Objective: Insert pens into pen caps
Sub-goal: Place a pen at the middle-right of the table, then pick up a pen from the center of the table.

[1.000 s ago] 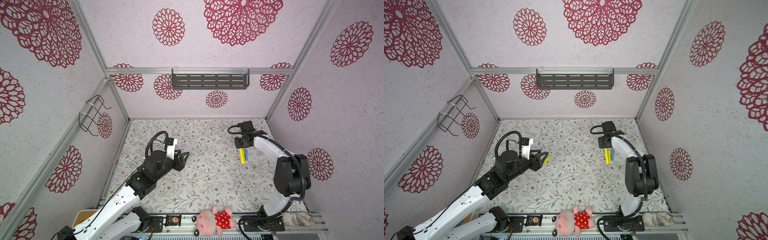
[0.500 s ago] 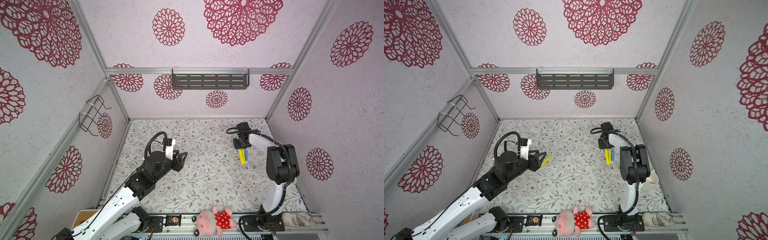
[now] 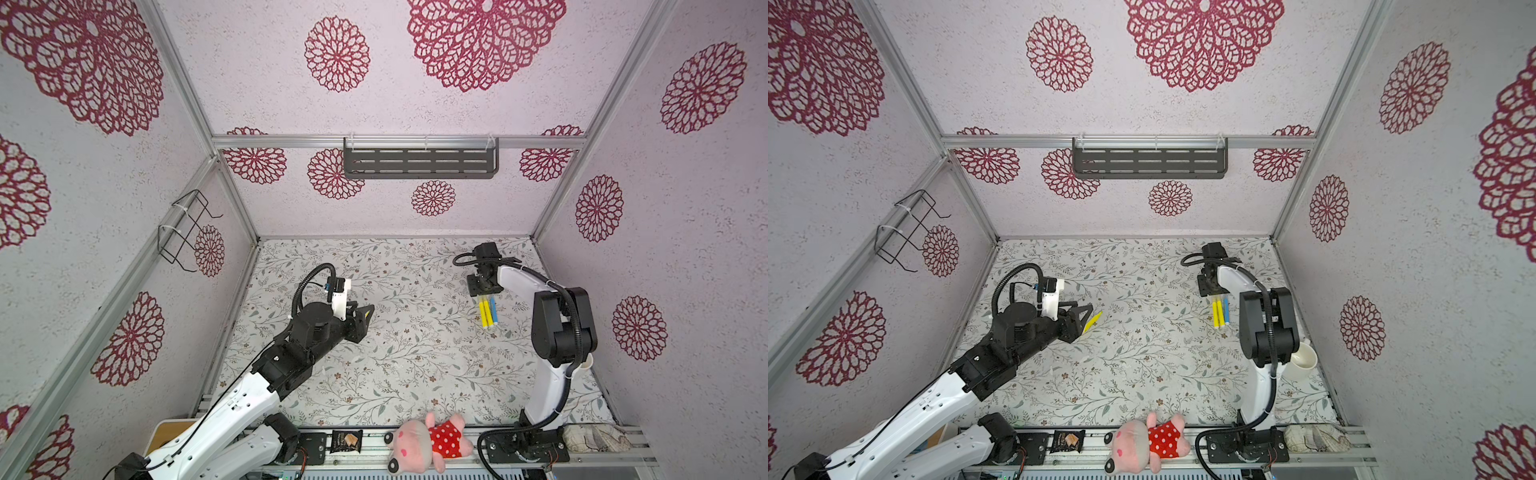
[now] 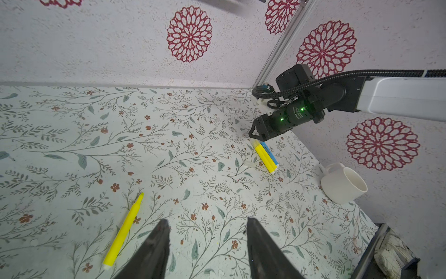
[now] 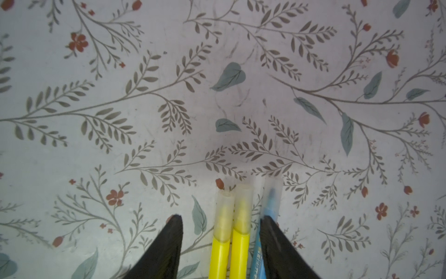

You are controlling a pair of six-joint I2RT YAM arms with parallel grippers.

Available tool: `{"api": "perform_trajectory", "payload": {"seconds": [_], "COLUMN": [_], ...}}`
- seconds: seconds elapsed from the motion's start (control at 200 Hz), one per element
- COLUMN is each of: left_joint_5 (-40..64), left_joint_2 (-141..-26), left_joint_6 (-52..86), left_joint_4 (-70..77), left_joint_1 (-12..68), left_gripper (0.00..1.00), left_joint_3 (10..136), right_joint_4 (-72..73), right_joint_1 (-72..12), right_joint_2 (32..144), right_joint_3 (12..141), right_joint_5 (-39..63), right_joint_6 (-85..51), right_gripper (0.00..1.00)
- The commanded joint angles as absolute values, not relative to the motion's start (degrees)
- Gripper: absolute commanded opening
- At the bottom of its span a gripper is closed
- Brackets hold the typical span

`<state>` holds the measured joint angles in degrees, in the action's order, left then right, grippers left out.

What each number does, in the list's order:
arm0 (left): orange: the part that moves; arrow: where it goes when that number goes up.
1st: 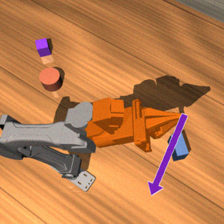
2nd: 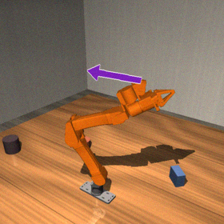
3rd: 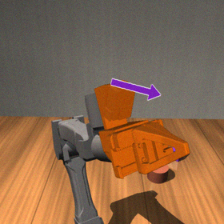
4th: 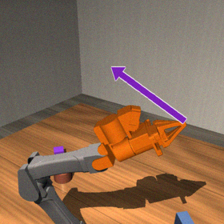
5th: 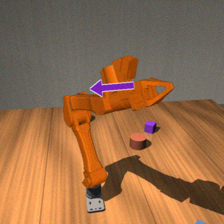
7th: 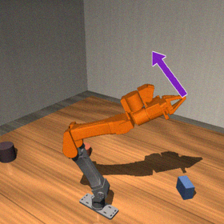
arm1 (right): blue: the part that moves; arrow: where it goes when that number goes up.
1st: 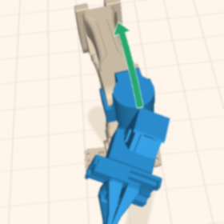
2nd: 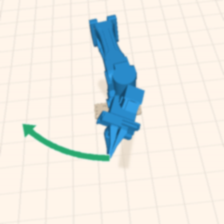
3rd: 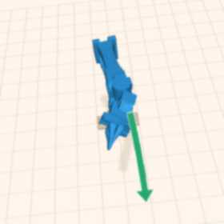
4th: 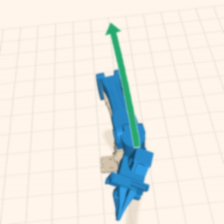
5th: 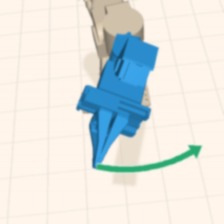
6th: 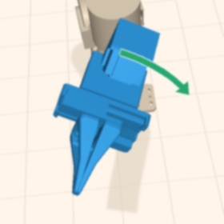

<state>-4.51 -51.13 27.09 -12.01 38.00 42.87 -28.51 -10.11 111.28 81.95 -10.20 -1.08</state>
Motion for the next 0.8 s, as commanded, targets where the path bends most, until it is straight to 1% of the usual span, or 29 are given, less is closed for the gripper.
{"api": "perform_trajectory", "payload": {"seconds": [0.0,0.095,0.235,0.305,0.495,0.68,0.796], "left_joint_5": [-5.8,-5.8,-0.3,1.0,0.3,0.9,0.2], "left_joint_2": [-52.8,-56.1,-61.0,-63.3,-73.7,-82.8,-85.7], "left_joint_6": [27.9,29.4,32.1,32.7,29.0,26.4,25.7], "left_joint_4": [-13.4,-16.9,-18.5,-18.4,-23.6,-26.5,-26.2], "left_joint_1": [36.9,34.6,28.1,25.5,23.5,22.5,22.4], "left_gripper": [0.54,0.55,0.55,0.55,0.54,0.52,0.51], "left_joint_3": [43.0,44.5,44.9,44.6,49.8,54.3,55.0], "right_joint_4": [-27.2,-25.4,-21.0,-19.6,-20.3,-20.6,-20.5], "right_joint_1": [-10.9,-11.5,-12.5,-13.8,-18.5,-19.3,-19.5], "right_joint_2": [103.6,99.6,93.6,91.3,88.2,86.4,85.4], "right_joint_3": [80.2,77.5,72.2,70.1,68.9,67.8,66.5], "right_joint_5": [-7.4,-3.0,7.9,10.9,10.5,9.5,9.6], "right_joint_6": [-1.6,-2.3,-2.6,-2.3,-0.4,-0.6,-0.8], "right_gripper": [0.56,0.55,0.55,0.55,0.55,0.54,0.54]}}
